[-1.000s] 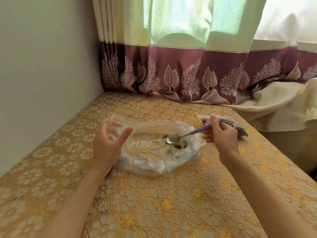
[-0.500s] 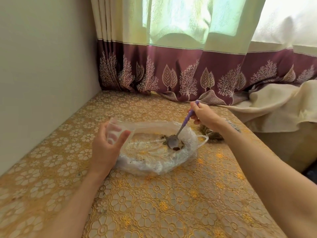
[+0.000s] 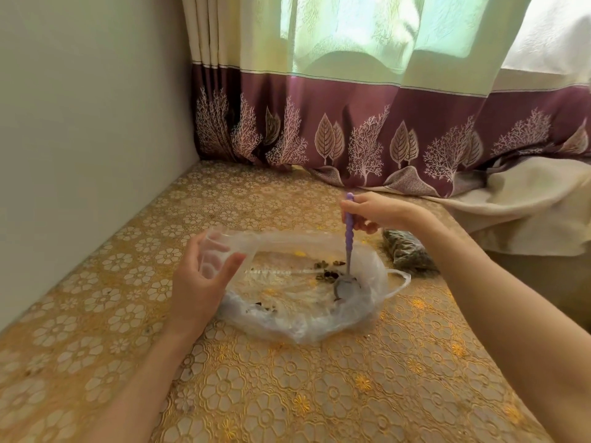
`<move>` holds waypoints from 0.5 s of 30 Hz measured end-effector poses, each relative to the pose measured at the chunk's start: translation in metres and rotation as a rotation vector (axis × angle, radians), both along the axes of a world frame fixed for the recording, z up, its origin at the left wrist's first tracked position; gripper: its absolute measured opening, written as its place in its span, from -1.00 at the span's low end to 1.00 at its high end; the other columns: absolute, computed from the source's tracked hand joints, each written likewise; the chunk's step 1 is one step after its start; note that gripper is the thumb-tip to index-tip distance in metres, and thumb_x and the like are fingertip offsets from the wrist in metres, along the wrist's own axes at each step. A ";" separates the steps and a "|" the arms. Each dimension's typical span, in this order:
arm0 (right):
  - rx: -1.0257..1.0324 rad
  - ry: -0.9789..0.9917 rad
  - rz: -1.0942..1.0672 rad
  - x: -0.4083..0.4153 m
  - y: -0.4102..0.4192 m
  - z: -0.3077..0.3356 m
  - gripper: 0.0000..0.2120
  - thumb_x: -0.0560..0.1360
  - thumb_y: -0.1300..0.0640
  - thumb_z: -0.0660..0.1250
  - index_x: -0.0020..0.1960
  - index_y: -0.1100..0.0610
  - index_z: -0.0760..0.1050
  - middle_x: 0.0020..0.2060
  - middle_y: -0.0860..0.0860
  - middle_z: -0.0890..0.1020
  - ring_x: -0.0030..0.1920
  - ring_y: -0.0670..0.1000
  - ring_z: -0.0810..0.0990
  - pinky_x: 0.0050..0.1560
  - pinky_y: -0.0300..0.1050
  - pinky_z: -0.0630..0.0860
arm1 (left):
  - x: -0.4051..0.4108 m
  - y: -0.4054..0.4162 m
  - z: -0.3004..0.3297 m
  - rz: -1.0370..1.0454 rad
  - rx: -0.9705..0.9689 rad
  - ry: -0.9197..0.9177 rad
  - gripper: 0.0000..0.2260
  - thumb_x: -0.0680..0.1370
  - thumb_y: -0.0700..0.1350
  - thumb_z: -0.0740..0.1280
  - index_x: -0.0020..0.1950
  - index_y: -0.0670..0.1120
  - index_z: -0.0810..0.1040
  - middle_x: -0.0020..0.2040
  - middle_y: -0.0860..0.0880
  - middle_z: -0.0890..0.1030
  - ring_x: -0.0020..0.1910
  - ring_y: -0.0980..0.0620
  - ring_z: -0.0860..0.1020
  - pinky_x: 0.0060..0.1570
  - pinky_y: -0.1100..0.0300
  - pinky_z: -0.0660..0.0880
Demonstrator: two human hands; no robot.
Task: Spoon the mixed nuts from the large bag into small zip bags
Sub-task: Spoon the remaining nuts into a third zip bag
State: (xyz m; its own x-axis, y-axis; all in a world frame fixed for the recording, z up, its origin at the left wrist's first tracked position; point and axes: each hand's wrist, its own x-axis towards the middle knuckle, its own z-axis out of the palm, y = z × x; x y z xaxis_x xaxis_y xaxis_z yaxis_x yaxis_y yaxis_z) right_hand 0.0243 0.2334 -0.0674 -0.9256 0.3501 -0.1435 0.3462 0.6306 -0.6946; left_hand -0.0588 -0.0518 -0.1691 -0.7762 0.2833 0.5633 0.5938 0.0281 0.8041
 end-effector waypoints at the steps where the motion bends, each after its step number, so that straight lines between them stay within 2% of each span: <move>1: -0.041 -0.009 -0.016 0.001 0.001 -0.005 -0.63 0.64 0.02 0.09 -0.23 0.19 0.44 -0.46 -0.02 0.50 -0.52 -0.13 0.37 -0.43 -0.25 0.28 | -0.001 0.000 -0.001 0.002 -0.004 -0.002 -0.37 0.33 0.31 0.31 0.24 -0.07 0.43 -0.06 0.07 0.58 -0.22 0.18 0.55 -0.24 0.41 0.51; 6: -0.198 0.015 -0.049 0.019 0.000 -0.023 -0.64 0.63 0.01 0.13 -0.18 0.24 0.48 -0.37 0.07 0.58 -0.39 -0.04 0.43 -0.34 -0.18 0.29 | -0.001 0.000 -0.004 -0.001 -0.009 0.001 -0.41 0.33 0.31 0.32 0.24 0.01 0.42 -0.04 0.08 0.58 -0.19 0.19 0.56 -0.20 0.41 0.51; 9: -0.196 0.078 -0.053 0.030 -0.007 -0.025 -0.63 0.61 -0.02 0.16 -0.20 0.21 0.52 -0.43 0.00 0.57 -0.45 -0.08 0.44 -0.43 -0.25 0.31 | -0.001 -0.001 -0.004 -0.002 -0.026 0.004 -0.40 0.33 0.33 0.32 0.25 0.03 0.41 -0.03 0.09 0.58 -0.18 0.18 0.56 -0.19 0.30 0.55; 12: -0.189 0.112 -0.094 0.039 -0.018 -0.027 -0.62 0.60 -0.02 0.18 -0.23 0.21 0.52 -0.49 -0.02 0.56 -0.52 -0.10 0.45 -0.55 -0.33 0.32 | 0.000 -0.001 -0.003 -0.005 -0.030 0.012 -0.44 0.34 0.31 0.32 0.24 0.05 0.42 -0.03 0.10 0.58 -0.18 0.20 0.56 -0.17 0.39 0.52; 15: -0.165 0.173 -0.170 0.048 -0.029 -0.031 -0.60 0.60 -0.03 0.20 -0.26 0.23 0.53 -0.53 0.00 0.57 -0.55 -0.11 0.48 -0.58 -0.33 0.35 | 0.002 0.000 -0.001 -0.021 -0.032 0.016 -0.46 0.35 0.29 0.33 0.22 0.04 0.42 -0.03 0.11 0.57 -0.17 0.20 0.55 -0.17 0.42 0.50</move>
State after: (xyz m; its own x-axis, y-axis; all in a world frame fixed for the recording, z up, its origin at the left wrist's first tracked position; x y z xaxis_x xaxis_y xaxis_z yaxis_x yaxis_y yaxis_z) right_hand 0.0720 0.2049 -0.0989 -0.8716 0.4869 -0.0566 0.3045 0.4474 -0.8409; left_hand -0.0567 -0.0519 -0.1699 -0.7612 0.3169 0.5658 0.6070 0.0410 0.7936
